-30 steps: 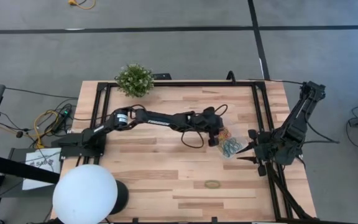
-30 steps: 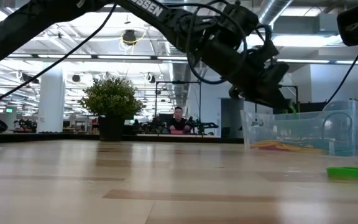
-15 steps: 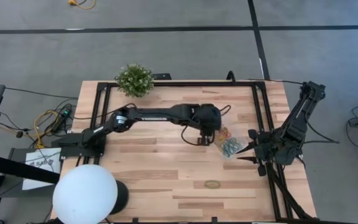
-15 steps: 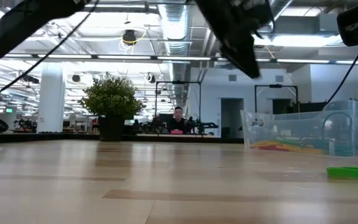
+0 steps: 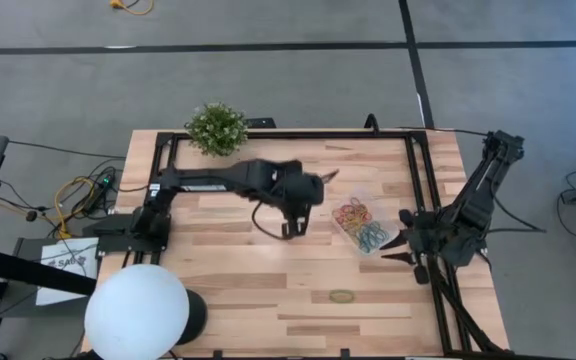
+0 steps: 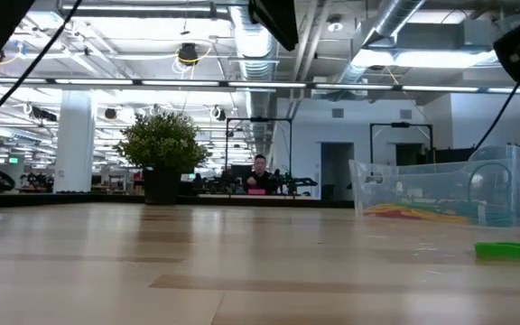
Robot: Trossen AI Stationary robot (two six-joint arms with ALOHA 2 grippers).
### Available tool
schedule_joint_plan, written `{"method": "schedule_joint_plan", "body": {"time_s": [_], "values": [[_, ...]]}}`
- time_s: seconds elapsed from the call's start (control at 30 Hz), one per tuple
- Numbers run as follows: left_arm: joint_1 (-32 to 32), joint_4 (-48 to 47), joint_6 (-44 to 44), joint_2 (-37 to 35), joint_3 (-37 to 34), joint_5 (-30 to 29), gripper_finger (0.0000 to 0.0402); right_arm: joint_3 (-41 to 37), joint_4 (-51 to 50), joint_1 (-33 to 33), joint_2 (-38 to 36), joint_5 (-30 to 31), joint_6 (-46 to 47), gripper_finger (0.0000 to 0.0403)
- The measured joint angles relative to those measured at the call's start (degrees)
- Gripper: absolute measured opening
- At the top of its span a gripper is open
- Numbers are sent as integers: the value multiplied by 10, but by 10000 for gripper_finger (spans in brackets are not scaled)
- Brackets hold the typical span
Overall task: Pick and place items into bin
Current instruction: Put the green rubber band into the transparent bin
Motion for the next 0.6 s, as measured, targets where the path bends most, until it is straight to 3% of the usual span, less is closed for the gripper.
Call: {"method": "schedule_joint_plan", "body": {"time_s": [0.17, 0.33, 0.43, 0.53, 0.6], "values": [[-52, 5, -20, -2, -34, -16, 105, 0, 6, -1, 48, -17, 34, 85], [-98, -65, -36, -10, -92, -129, 105, 0, 93, -29, 127, -52, 30, 85], [-111, -152, -103, -13, -130, -137, 105, 10, 142, -65, 185, -114, -5, 85], [-128, -142, -123, -31, -185, -156, 105, 37, 157, -100, 243, -144, -14, 85], [-141, -118, -88, -54, -231, -141, 105, 58, 156, -122, 282, -163, -16, 85]]}}
